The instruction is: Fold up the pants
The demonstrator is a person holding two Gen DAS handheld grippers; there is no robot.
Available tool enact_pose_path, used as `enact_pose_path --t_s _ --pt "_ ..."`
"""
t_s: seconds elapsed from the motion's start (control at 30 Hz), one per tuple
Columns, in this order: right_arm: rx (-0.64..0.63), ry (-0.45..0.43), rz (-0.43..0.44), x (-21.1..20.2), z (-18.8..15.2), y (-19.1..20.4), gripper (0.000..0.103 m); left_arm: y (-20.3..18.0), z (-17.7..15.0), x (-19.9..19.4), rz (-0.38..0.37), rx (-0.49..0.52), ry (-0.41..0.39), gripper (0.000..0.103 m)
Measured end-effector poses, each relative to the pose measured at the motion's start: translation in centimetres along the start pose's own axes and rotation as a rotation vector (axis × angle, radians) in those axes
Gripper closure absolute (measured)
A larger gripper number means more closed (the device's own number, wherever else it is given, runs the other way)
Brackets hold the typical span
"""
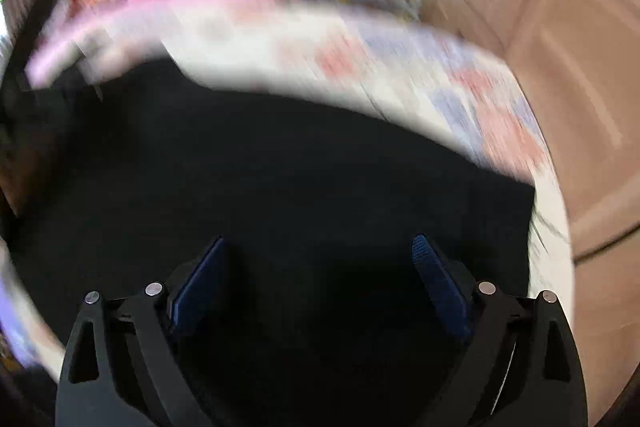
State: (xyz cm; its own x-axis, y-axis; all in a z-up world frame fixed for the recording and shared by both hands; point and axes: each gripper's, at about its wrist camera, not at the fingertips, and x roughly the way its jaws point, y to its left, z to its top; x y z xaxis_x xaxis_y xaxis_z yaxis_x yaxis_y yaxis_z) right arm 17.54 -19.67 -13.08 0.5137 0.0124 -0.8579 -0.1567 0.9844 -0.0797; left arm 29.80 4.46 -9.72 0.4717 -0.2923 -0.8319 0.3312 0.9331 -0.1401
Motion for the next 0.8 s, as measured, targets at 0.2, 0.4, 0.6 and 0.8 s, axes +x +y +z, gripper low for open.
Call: enact_pose_path --t_s 0.2,0.4,0.6,0.8 --pt "0.007 -0.024 0.056 -1.0 -1.9 -1.8 0.011 1.9 1.0 1.8 0.096 0.0 -0.04 0.001" --pt "0.02 0.016 -0.026 -2.1 -0.6 -0.6 0.011 1.4 0.9 1.6 0.099 0.004 -0.067 0.001" --pt "-0.025 -0.13 0.052 -4.7 3.7 3.3 0.011 2.5 0.4 -4.3 0.133 -0.057 -0.223 0.002" --pt "-0.074 -0.148 0.166 -2.2 8.1 8.2 0.011 9.7 1.6 -6.4 0.378 -0.155 -0.14 0.002"
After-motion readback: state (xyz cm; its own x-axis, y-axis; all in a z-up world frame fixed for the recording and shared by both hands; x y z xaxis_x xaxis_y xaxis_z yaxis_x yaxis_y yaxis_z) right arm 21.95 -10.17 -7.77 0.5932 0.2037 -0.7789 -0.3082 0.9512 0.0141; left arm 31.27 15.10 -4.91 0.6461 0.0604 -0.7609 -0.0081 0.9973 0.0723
